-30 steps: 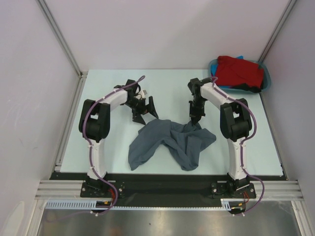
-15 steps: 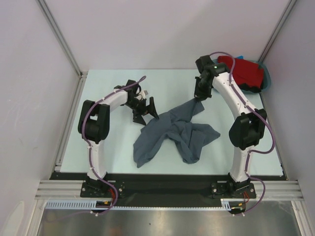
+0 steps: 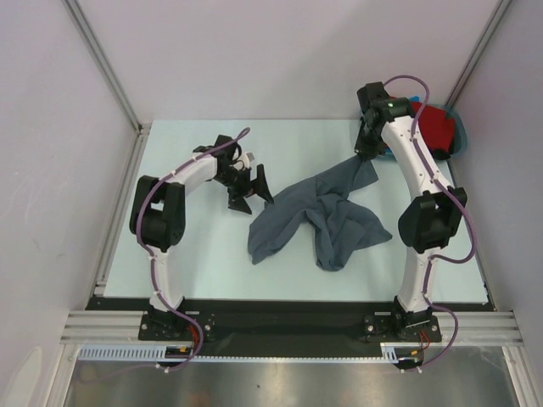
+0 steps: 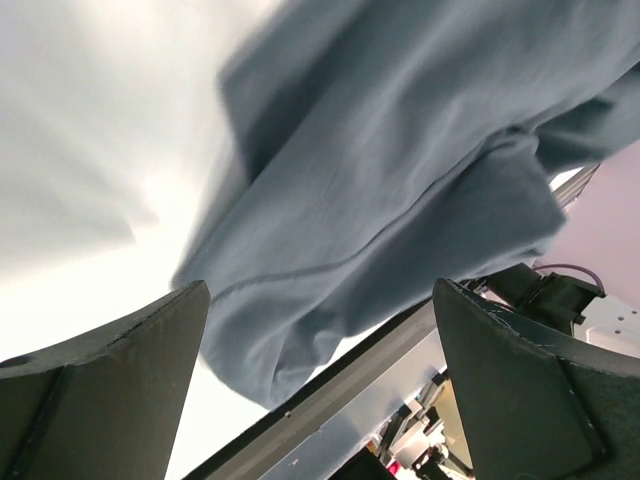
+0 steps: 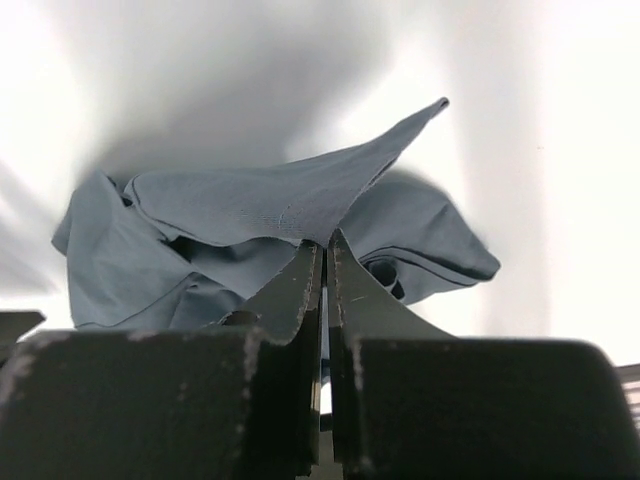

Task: Fold and stack the t-shirts
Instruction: Flatten the tshirt out

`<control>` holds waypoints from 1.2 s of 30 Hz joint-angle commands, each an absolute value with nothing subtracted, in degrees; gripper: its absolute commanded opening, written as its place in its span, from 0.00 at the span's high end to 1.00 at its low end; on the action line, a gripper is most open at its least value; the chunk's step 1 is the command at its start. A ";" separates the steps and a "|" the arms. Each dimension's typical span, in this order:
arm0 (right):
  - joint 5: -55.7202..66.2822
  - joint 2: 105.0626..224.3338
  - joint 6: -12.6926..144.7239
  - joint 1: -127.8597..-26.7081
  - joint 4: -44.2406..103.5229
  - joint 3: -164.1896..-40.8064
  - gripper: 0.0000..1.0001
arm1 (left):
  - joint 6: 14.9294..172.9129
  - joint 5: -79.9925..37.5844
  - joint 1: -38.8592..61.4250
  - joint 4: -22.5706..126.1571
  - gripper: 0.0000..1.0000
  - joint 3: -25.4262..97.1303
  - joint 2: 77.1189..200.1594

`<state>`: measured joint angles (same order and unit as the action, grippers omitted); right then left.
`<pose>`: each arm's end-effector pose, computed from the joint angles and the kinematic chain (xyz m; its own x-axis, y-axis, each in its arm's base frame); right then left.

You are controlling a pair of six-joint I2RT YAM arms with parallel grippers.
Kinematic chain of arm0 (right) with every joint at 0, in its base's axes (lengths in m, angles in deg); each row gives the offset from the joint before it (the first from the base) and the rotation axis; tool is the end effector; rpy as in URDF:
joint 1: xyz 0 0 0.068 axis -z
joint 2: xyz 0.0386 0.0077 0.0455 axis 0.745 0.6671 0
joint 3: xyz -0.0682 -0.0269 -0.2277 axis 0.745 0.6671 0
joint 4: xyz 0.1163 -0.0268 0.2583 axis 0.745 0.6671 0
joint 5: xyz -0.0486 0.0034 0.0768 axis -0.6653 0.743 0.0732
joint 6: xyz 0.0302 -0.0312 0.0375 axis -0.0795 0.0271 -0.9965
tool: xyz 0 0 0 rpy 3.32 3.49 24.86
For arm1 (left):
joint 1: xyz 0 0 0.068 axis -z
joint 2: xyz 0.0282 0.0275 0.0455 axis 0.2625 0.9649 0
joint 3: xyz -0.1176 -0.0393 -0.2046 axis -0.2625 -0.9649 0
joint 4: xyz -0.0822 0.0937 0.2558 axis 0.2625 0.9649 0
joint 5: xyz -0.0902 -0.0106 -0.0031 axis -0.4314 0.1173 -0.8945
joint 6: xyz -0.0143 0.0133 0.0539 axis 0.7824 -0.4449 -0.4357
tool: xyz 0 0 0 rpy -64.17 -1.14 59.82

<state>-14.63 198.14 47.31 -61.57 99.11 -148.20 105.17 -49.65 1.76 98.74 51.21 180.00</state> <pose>0.4171 0.0906 0.3120 -0.8415 0.2321 -0.4879 0.2536 0.9670 0.0227 0.3916 -0.1449 0.1364 -0.9994 -0.0199 -0.0297 0.0035 0.7716 -0.6361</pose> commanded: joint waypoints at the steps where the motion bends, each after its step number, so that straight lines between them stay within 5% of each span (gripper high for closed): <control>1: -19.06 193.57 47.16 -60.46 99.19 -148.34 1.00 | 103.44 -50.56 2.10 97.50 0.00 49.39 174.16; 12: -13.44 192.69 47.25 -59.93 99.36 -148.85 1.00 | 107.21 -59.17 5.08 82.64 0.00 46.64 180.99; 24: -11.77 191.02 47.08 -60.02 101.12 -149.21 1.00 | 107.04 -47.49 6.76 85.01 0.01 53.68 187.42; 25: -11.76 190.85 47.17 -59.94 101.20 -148.95 1.00 | 106.69 -47.22 6.84 85.71 0.05 54.38 187.68; 29: -11.59 190.84 47.43 -59.93 101.20 -148.24 1.00 | 106.16 -47.48 7.02 86.15 0.60 55.61 188.30; 32: -11.59 190.93 47.69 -59.94 100.94 -148.33 1.00 | 105.90 -47.04 7.28 86.77 0.86 56.06 188.21; 34: -11.68 191.11 47.78 -59.93 100.85 -148.59 1.00 | 105.55 -46.35 7.37 87.91 0.99 56.41 188.04; 36: -11.50 191.37 48.04 -59.93 100.68 -148.77 1.00 | 104.84 -45.64 7.37 88.35 1.00 56.15 187.08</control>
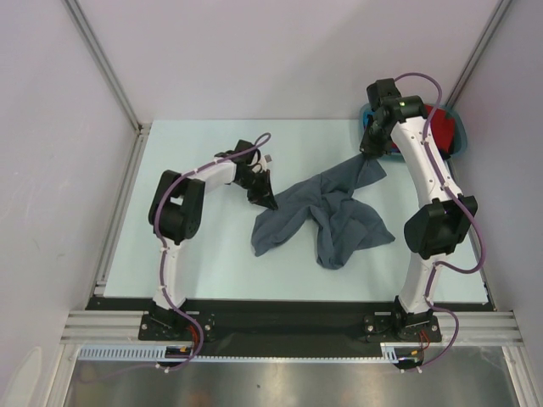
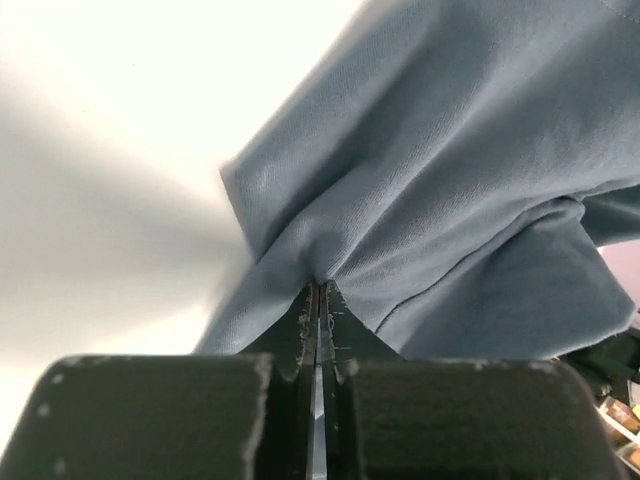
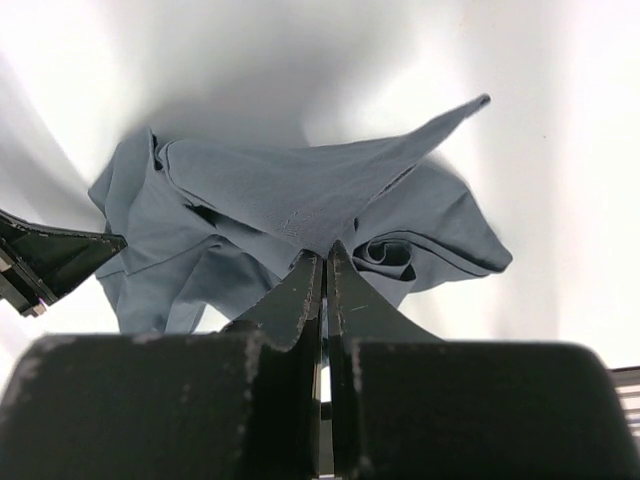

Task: Fold and stack the t-shirts
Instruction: Flatten the tshirt out

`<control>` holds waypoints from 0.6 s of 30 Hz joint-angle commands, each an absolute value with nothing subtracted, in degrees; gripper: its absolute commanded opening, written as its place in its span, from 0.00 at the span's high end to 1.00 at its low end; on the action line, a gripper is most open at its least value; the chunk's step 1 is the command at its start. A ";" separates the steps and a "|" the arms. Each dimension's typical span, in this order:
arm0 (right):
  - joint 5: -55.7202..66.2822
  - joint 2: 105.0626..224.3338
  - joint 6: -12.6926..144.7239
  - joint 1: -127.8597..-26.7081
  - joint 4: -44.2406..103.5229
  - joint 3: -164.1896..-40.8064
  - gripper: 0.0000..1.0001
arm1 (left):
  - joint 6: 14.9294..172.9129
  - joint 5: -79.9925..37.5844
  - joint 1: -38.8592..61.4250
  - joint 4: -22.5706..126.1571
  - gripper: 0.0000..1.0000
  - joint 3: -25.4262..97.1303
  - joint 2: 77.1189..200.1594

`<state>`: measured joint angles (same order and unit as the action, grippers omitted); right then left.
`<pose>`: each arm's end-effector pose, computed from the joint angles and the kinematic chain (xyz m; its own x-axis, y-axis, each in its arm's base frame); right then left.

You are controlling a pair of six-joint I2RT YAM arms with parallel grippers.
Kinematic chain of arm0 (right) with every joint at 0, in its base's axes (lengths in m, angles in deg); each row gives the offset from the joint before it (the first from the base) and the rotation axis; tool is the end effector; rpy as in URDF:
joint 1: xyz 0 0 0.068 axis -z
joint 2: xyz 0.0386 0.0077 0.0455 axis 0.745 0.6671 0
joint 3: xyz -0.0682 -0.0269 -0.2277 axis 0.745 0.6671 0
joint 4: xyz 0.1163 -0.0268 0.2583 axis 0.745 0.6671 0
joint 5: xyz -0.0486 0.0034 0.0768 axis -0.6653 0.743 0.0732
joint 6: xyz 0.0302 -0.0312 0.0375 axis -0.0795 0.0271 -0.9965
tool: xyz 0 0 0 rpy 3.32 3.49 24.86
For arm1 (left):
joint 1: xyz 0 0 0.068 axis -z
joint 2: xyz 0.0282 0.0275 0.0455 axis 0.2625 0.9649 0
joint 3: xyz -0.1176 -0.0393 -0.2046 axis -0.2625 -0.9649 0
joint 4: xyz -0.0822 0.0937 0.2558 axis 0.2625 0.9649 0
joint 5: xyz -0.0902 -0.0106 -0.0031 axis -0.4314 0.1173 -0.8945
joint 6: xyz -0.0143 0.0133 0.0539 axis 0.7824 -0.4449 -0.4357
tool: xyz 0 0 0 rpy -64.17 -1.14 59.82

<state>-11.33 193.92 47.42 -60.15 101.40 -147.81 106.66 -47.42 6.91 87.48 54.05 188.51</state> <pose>0.3998 0.0784 0.3366 -0.8351 0.2559 -0.4869 0.2495 0.9651 0.0794 0.4054 -0.1896 0.0956 -0.9924 0.0372 -0.1171 0.1033 0.7690 -0.6308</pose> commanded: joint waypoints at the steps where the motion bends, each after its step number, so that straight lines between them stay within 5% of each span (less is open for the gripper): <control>1: -11.50 191.46 48.13 -60.02 100.85 -148.94 1.00 | 104.49 -45.46 7.37 88.70 1.00 55.80 186.72; 18: -17.29 198.92 49.01 -59.85 99.10 -147.88 1.00 | 100.54 -39.93 3.86 98.71 1.00 56.76 164.23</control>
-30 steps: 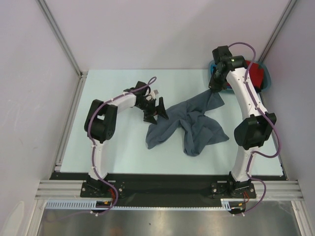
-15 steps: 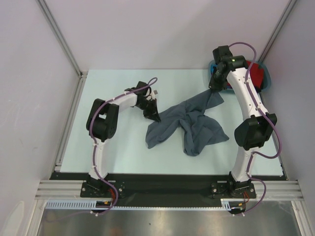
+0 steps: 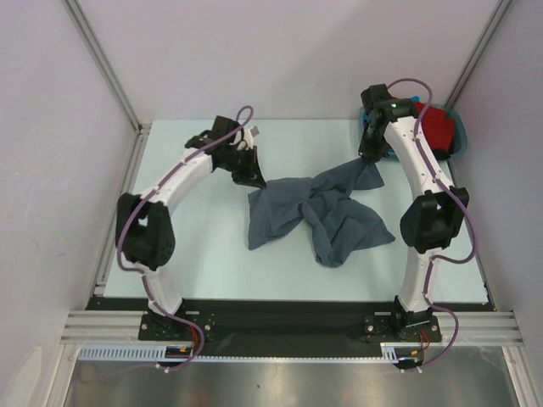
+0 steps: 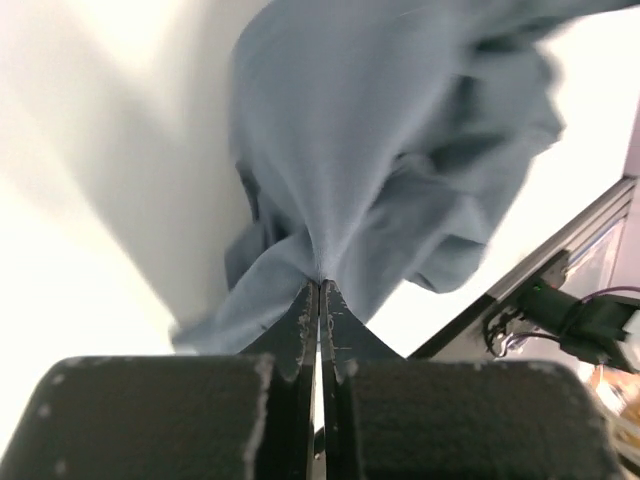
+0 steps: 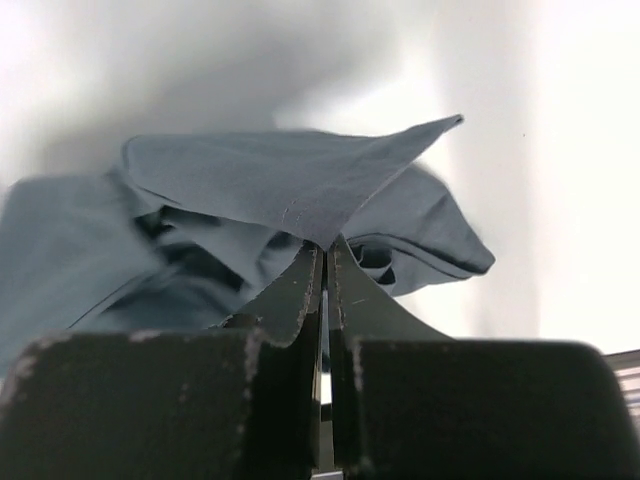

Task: Fold and stack the t-shirts
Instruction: Flatten the tshirt out

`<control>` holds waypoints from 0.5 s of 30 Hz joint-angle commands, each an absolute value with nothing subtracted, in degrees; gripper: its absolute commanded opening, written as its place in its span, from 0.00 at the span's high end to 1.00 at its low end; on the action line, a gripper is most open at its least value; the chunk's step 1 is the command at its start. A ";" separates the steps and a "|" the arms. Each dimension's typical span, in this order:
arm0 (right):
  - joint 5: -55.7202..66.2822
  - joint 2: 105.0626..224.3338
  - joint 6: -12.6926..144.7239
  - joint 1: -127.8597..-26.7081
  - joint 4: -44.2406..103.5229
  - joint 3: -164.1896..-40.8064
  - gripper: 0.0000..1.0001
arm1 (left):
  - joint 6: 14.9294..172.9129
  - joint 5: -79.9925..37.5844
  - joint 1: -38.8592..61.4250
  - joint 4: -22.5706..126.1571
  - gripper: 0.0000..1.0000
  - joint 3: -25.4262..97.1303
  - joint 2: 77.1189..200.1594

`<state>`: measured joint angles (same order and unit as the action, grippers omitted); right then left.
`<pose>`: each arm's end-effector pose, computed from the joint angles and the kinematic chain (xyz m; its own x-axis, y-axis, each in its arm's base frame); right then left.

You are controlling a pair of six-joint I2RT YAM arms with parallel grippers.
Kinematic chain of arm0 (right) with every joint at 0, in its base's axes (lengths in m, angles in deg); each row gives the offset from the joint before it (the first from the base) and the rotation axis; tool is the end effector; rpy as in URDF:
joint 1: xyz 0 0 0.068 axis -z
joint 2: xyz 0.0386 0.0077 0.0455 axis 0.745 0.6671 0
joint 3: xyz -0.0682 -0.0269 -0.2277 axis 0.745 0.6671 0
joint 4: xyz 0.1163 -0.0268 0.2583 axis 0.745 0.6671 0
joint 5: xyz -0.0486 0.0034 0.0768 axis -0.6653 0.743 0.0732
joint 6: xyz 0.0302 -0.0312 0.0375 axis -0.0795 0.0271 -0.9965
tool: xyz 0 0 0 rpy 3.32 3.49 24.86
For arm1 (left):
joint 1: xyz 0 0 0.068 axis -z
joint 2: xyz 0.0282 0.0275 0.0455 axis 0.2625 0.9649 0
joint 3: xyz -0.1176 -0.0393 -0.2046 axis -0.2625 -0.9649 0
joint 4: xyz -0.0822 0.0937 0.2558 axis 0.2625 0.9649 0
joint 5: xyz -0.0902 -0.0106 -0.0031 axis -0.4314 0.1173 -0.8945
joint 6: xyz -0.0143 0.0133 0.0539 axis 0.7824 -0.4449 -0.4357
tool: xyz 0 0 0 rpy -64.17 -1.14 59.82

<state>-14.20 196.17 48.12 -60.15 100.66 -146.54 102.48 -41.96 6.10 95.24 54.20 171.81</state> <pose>0.4095 0.0784 0.3154 -0.8509 0.2375 -0.4686 0.2628 0.9648 0.0119 0.3873 -0.1722 0.2100 -0.9415 0.0444 -0.3340 0.2384 0.7883 -0.5672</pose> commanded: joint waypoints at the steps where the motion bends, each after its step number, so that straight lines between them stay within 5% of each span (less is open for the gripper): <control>1: -17.39 200.84 49.01 -59.76 99.18 -148.50 1.00 | 100.45 -39.66 3.33 99.24 1.00 56.50 163.00; 10: -17.74 212.11 49.89 -59.76 99.80 -158.07 0.98 | 98.87 -35.36 -7.56 105.66 1.00 55.36 151.57; 12: -17.04 214.30 49.63 -59.58 100.32 -159.40 0.83 | 98.34 -33.69 -9.85 105.93 1.00 55.09 150.86; 14: -17.04 215.27 49.80 -59.41 99.89 -160.10 0.79 | 97.37 -33.25 -11.60 105.84 1.00 55.26 150.51; 15: -16.95 215.97 49.80 -59.32 100.06 -160.45 0.50 | 97.20 -33.16 -12.14 106.28 1.00 55.79 150.77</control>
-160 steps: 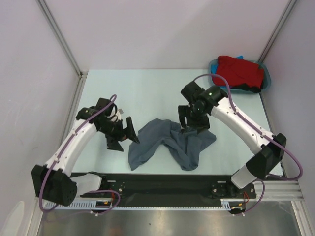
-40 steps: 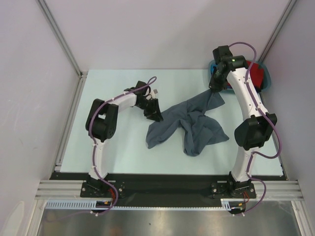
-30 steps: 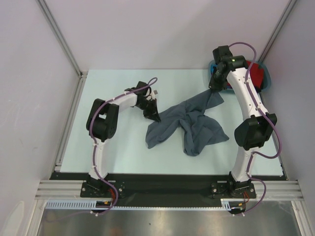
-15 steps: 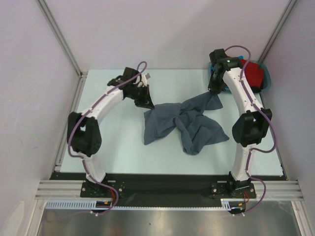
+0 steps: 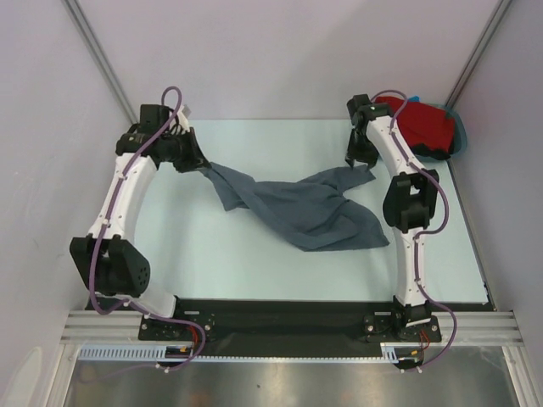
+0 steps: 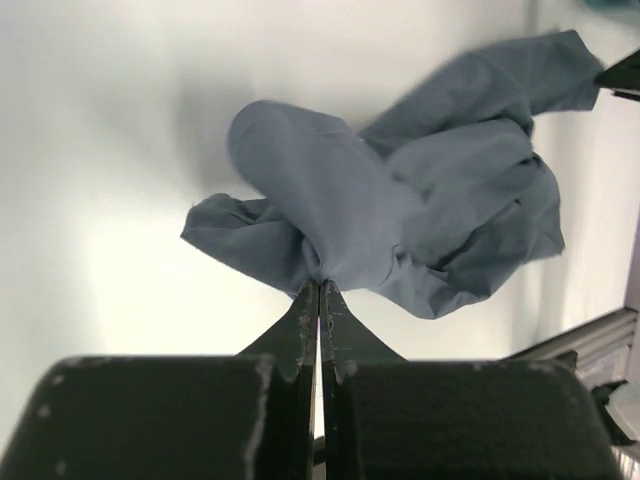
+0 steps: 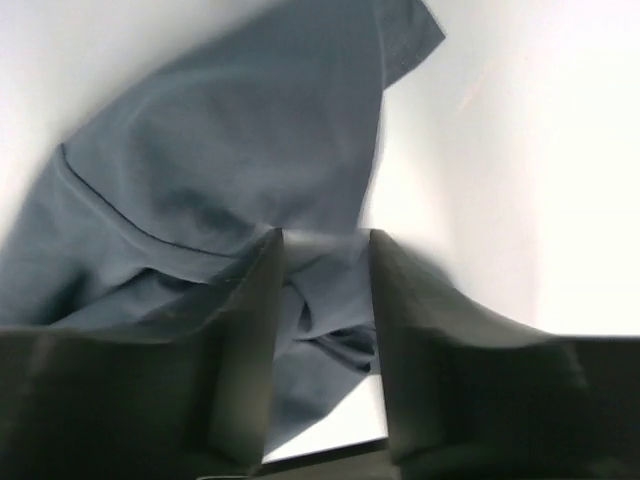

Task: Fold and stack the t-shirts
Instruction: Flatten the tshirt out

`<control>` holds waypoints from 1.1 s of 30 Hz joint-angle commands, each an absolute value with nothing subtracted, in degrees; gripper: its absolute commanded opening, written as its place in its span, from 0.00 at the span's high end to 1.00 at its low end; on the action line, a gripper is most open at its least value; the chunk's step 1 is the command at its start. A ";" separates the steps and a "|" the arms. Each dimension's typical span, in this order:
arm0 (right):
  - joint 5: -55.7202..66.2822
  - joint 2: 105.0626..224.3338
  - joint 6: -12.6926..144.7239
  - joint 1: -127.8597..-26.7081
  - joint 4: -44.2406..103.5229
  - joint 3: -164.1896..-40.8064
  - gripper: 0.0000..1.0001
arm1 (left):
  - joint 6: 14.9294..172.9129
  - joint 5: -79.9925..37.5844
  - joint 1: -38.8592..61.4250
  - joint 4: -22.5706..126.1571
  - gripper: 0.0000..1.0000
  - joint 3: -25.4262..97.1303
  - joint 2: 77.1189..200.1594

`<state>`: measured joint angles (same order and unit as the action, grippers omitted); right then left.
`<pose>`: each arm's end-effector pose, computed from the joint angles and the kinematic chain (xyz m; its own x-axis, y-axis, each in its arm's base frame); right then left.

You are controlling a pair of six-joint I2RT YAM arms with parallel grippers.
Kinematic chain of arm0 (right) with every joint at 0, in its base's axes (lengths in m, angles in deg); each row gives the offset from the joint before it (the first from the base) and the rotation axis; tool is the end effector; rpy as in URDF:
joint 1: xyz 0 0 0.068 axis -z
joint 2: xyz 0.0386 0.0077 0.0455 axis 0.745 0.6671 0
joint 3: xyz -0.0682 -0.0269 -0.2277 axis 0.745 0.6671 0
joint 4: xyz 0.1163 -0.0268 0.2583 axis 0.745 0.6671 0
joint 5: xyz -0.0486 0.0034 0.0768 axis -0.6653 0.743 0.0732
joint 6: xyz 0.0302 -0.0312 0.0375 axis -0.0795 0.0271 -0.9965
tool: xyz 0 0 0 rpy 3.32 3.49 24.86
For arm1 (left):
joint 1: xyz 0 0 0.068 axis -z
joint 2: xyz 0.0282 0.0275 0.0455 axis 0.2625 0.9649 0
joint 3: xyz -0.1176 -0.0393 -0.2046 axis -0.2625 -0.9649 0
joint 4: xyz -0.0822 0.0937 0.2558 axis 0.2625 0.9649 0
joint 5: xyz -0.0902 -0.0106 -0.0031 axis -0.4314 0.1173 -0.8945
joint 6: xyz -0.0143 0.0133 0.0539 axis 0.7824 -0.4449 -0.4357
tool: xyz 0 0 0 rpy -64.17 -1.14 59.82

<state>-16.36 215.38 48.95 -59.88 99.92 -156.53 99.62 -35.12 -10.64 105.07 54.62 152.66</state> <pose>0.4694 0.0873 0.2261 -0.9078 0.2128 -0.3614 0.2622 0.9605 -0.0929 0.3553 -0.0438 0.3247 -0.8199 -0.2101 -0.5325 0.0775 0.8809 -0.4669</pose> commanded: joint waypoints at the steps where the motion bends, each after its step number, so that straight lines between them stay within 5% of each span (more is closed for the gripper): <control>1: -16.69 216.50 49.54 -58.88 100.50 -161.15 0.35 | 97.11 -33.33 -12.66 106.37 1.00 57.01 151.12; 3: -16.95 216.34 49.19 -58.62 102.60 -163.09 0.09 | 97.54 -35.17 -13.55 106.02 1.00 58.33 152.70; 6: -17.12 213.62 48.84 -58.35 104.28 -161.27 0.00 | 98.51 -36.49 -13.55 105.58 1.00 60.71 154.81; 19: 3.70 192.35 46.99 -60.28 104.90 -133.23 0.09 | 100.36 -39.92 -12.67 101.18 0.99 57.28 158.59; 33: 5.11 194.62 48.92 -63.98 96.99 -118.27 0.23 | 99.66 -41.33 -10.38 101.45 1.00 60.54 162.29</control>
<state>6.33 194.16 47.88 -63.60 99.92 -117.84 99.84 -39.58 -10.66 102.56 57.50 163.15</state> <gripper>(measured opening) 0.780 0.006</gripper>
